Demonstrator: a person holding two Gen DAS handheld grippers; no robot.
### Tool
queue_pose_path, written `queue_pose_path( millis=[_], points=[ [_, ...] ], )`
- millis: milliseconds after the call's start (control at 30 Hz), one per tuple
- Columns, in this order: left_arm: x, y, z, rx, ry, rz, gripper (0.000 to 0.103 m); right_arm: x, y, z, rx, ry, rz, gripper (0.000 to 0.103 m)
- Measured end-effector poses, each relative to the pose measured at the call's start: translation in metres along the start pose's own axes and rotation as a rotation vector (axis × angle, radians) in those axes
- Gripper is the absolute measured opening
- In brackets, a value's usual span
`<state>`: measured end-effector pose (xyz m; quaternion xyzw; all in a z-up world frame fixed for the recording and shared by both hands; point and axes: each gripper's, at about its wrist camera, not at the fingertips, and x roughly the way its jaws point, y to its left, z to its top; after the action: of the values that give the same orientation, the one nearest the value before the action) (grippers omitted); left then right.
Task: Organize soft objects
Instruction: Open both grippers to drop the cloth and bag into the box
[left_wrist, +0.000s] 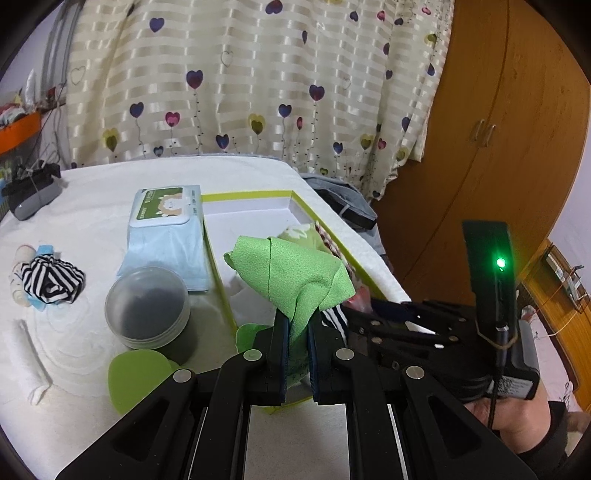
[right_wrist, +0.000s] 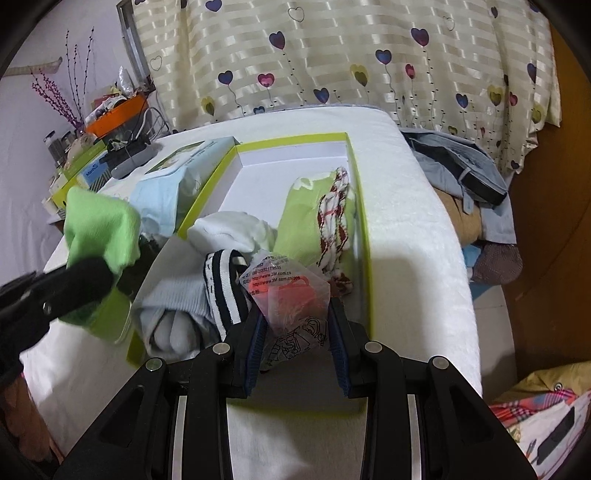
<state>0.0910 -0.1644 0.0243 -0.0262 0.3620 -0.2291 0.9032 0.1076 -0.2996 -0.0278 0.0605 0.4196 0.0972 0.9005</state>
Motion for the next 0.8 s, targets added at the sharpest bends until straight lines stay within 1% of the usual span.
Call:
queue_pose_path(
  millis=[133, 300, 333, 400, 500, 667, 733, 800],
  points=[
    [0.004, 0.003, 0.002, -0.004, 0.001, 0.008, 0.008, 0.011, -0.001, 0.011, -0.004, -0.008, 0.0, 0.034],
    [0.009, 0.006, 0.005, -0.01, 0.009, 0.014, 0.008, 0.018, -0.002, 0.021, -0.024, -0.019, -0.012, 0.039],
    [0.008, 0.006, 0.005, -0.011, 0.009, 0.014, 0.008, 0.017, -0.002, 0.022, -0.027, -0.024, -0.018, 0.04],
    [0.008, 0.006, 0.005, -0.011, 0.008, 0.015, 0.008, 0.007, -0.001, 0.022, -0.034, -0.051, -0.021, 0.046],
    [0.007, 0.007, 0.005, -0.014, 0.001, 0.015, 0.008, -0.009, 0.0, 0.02, -0.036, -0.086, -0.024, 0.047],
    [-0.004, 0.009, 0.002, -0.015, -0.015, 0.017, 0.008, -0.031, 0.007, 0.009, -0.032, -0.112, -0.016, 0.047],
    [-0.009, 0.011, 0.001, -0.017, -0.023, 0.021, 0.008, -0.034, 0.015, 0.002, -0.039, -0.096, 0.017, 0.047],
    [-0.013, 0.012, 0.0, -0.018, -0.026, 0.027, 0.009, -0.027, 0.028, -0.005, -0.076, -0.044, 0.046, 0.047]
  ],
)
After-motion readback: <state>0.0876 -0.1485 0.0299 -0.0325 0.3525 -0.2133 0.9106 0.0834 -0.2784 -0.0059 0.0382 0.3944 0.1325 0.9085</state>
